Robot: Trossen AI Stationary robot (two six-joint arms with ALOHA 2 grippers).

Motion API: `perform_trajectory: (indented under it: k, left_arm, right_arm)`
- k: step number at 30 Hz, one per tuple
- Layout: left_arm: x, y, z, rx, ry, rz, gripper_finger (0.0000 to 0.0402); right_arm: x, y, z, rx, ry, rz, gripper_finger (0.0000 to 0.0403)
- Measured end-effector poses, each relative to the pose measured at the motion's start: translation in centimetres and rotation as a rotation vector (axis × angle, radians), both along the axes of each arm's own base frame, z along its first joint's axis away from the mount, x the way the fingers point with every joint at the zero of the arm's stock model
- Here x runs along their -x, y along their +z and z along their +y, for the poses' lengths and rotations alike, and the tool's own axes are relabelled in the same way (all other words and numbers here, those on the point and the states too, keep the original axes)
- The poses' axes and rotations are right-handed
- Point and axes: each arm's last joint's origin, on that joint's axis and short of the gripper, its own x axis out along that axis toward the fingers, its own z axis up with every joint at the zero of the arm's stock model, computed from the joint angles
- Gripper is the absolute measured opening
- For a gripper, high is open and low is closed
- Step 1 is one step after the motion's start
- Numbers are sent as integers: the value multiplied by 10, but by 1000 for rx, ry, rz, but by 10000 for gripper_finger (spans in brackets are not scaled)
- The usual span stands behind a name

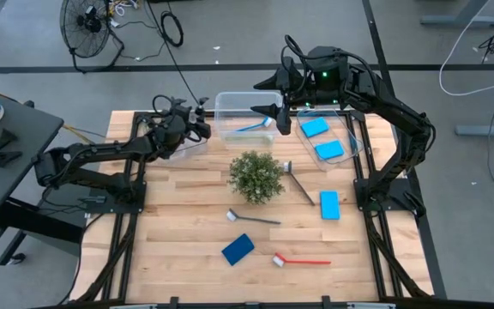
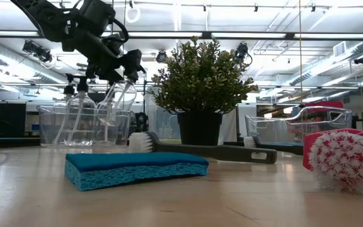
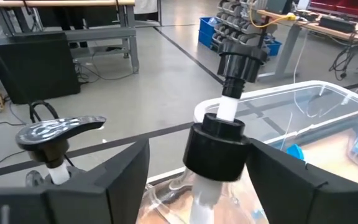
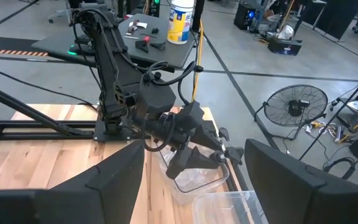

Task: Pick & Place Kitchen Sink Supplies
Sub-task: Put the transparent soap dispenser into the left transparent bin

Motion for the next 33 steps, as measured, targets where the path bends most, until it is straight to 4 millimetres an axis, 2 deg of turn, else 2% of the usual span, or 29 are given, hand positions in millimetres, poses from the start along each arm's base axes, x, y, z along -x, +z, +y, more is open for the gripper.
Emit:
perform_trajectory:
  k: [4,12,18,27,33]
  left_arm:
    - [0,0,0,3,0,-5,240]
    - [0,-1,0,4,1,10,135]
    - [0,1,0,-5,7,-3,134]
    - [0,20,0,-120,-6,-89,141]
    - [-2,17,-2,-102,-47,-62,138]
  right_arm:
    - [0,0,0,0,0,0,279]
    - [0,0,0,0,0,0,279]
    - [0,0,0,0,0,0,279]
    - [0,0,0,-1,0,1,279]
    - [0,0,0,-1,0,1,279]
